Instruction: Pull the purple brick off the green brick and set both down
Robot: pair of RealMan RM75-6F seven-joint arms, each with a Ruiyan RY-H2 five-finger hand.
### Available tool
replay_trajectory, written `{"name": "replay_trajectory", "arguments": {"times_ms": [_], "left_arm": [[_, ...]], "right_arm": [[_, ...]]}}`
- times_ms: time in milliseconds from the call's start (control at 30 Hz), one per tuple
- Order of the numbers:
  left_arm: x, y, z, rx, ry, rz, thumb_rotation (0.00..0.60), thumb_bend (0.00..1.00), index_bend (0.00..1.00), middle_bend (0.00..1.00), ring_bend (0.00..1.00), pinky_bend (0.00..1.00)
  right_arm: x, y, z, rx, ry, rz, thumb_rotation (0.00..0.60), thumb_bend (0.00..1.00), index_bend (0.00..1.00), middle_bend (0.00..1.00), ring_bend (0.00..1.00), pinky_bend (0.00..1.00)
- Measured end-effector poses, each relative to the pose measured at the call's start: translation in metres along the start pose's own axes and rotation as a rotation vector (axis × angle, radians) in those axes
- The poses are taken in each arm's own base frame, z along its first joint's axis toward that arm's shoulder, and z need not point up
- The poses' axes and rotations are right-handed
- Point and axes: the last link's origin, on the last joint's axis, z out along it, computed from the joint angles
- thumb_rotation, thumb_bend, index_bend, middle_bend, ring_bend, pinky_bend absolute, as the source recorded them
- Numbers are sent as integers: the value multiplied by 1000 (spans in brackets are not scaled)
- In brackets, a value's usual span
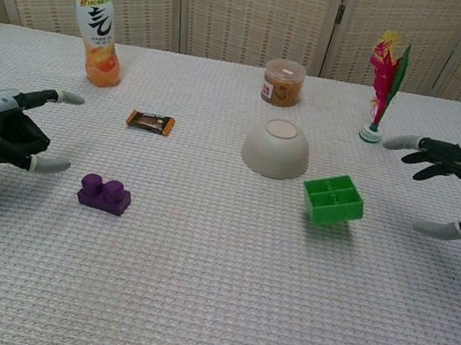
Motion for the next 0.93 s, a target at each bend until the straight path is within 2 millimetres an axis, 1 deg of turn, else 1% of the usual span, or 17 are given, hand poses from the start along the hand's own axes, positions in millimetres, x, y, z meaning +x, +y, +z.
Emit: {"name": "replay_trajectory", "arguments": {"times_ms": [67,167,200,233,267,300,333,367,400,433,467,500,567,600,700,800,933], "left_arm": [[9,4,-3,-24,23,25,600,286,190,1000,1000,1000],[29,10,-11,-55,44,120,600,287,248,1000,985,1000],[40,13,-16,-68,55,175,600,287,260,983,913,989],[49,15,-20,-79,67,222,600,287,265,918,787,912],[59,17,-25,-90,80,273,600,287,267,849,682,824],[73,19,-33,-103,102,346,600,287,267,685,487,614],[83,20,-40,-109,120,403,600,287,264,540,349,434],[93,21,-47,-111,138,460,600,287,252,417,241,298],[103,21,-55,-109,161,529,600,287,235,323,162,200],[108,20,-62,-104,178,579,600,286,211,233,83,104],[112,19,-68,-96,197,627,600,286,191,163,30,38],[118,18,-76,-82,226,691,600,286,179,118,7,8],[125,16,-89,-47,275,785,600,286,166,57,0,0],[129,15,-100,-16,309,841,600,286,161,35,0,0],[138,11,-120,60,360,938,600,286,122,4,0,0],[148,8,-139,145,379,940,600,286,92,0,0,0],[151,7,-150,186,390,953,600,286,77,0,0,0]], "right_arm": [[5,-3,-3,16,19,-6,600,331,0,0,38,72],[11,-5,-10,42,76,-24,600,331,0,0,33,60],[13,-6,-12,49,100,-33,600,331,0,0,23,47],[15,-6,-15,55,127,-48,600,332,0,0,11,25],[17,-6,-20,62,164,-77,600,332,0,0,5,14],[19,-5,-23,63,190,-105,600,332,0,0,1,3],[20,-5,-26,60,214,-139,600,332,0,0,0,0],[20,-3,-31,47,240,-190,600,332,0,0,0,0],[20,-2,-34,34,259,-234,600,331,0,0,0,0],[20,0,-38,18,280,-280,600,331,0,0,0,0],[20,1,-43,-8,311,-346,600,331,0,0,0,0],[20,1,-47,-30,336,-396,600,331,0,0,0,0],[19,2,-58,-95,395,-509,600,332,0,0,0,0],[19,3,-63,-127,419,-552,600,332,0,0,0,0],[15,4,-83,-246,482,-652,600,331,0,0,0,0],[10,7,-95,-333,496,-680,600,331,0,0,0,0],[7,8,-100,-369,477,-631,600,331,0,0,0,0]]}}
